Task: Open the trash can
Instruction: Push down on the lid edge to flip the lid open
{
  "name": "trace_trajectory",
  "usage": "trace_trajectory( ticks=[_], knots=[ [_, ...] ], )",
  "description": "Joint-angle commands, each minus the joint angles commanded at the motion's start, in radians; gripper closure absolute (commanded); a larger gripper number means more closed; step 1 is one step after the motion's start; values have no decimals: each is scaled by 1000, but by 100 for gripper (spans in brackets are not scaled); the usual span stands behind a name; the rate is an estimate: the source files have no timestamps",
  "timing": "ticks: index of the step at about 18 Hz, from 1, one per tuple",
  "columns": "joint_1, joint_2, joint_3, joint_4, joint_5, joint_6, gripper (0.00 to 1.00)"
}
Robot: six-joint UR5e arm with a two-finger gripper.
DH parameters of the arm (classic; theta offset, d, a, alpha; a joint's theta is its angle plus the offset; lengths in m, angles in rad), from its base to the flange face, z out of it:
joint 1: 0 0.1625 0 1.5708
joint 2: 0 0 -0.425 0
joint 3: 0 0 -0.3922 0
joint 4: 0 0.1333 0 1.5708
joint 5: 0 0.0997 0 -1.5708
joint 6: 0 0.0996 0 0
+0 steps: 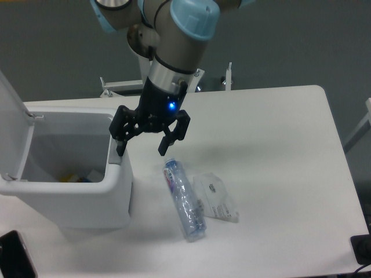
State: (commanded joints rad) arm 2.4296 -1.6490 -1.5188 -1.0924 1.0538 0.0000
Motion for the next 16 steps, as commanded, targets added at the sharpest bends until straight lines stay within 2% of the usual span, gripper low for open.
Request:
trace_trajectory(
  ticks=[3,7,9,11,13,16],
  knots=[
    [63,8,64,43,30,3,0],
    [117,-14,167,42,211,89,0],
    [143,-14,155,32,315,222,0],
    [143,-12,96,25,505,435,0],
    [144,-17,53,28,610,579,0],
    [172,-21,28,25,670,638,0]
  ],
)
